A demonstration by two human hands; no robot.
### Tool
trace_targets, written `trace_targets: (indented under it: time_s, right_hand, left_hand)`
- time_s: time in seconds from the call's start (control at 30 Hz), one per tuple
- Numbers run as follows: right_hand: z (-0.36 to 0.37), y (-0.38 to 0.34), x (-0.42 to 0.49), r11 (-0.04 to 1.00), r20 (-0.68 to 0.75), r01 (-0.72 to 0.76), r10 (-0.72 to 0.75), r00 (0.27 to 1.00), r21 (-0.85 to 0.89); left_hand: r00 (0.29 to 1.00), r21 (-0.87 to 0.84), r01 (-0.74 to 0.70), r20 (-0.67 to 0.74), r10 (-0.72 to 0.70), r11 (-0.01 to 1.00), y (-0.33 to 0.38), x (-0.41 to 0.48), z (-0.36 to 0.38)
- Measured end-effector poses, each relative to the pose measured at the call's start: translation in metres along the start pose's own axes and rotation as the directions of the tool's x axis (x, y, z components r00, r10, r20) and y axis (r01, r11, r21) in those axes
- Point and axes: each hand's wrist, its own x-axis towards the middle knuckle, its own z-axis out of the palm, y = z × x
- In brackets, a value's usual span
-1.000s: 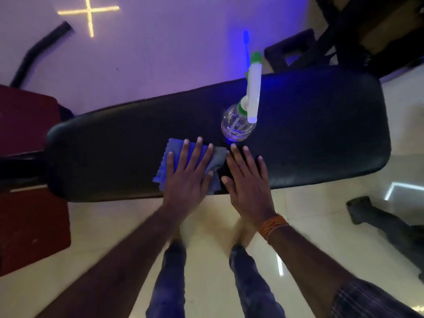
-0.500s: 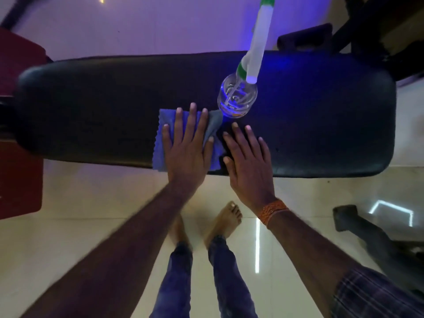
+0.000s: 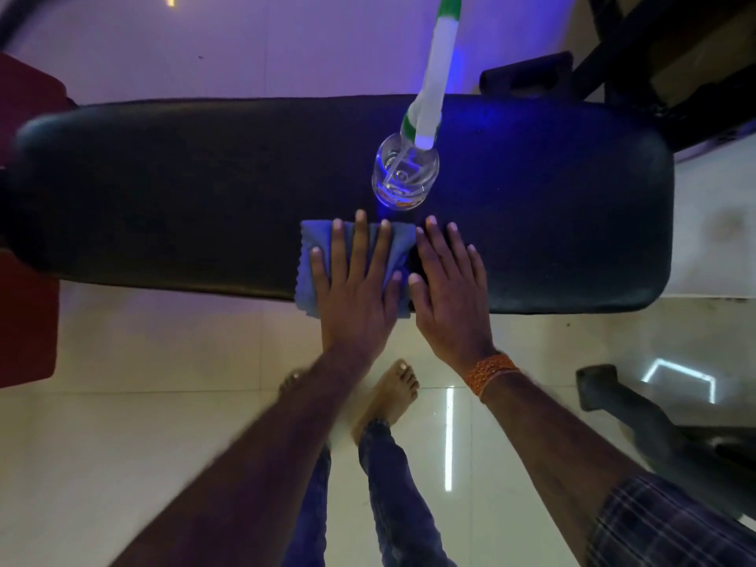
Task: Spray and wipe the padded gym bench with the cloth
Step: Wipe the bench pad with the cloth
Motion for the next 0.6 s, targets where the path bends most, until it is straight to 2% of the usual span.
trace_targets:
  time_s: [0.13,0.27,0.33,0.5,0.6]
  right_hand:
    - [-0.001,-0.004,0.0,1.0,0.002,-0.018,0.018,1.0,0.001]
    - [0.004,-0.011,-0.001,0.999,-0.016,-0.05,0.05,0.999,-0.018]
    - [0.006,-0.018,0.002,0.996,-0.012,-0.083,0.083,0.996,-0.011]
    - [0.003,-0.028,0.009,0.991,-0.038,-0.135,0.135,0.99,-0.011]
    - [0.005,-0.029,0.009,0.99,-0.053,-0.14,0.138,0.989,-0.034]
  left_hand:
    - [0.999,0.043,-0.042,0.01,0.041,0.998,-0.018,0.01,-0.005]
    - [0.984,0.048,0.178,-0.039,-0.176,0.983,-0.044,0.063,-0.009]
    - [0.977,0.051,0.206,-0.056,-0.203,0.977,-0.031,0.056,-0.007]
    - [0.999,0.044,-0.046,0.02,0.045,0.998,-0.028,0.001,-0.009]
    - [0.997,0.09,-0.067,0.037,0.064,0.994,-0.057,0.033,-0.017]
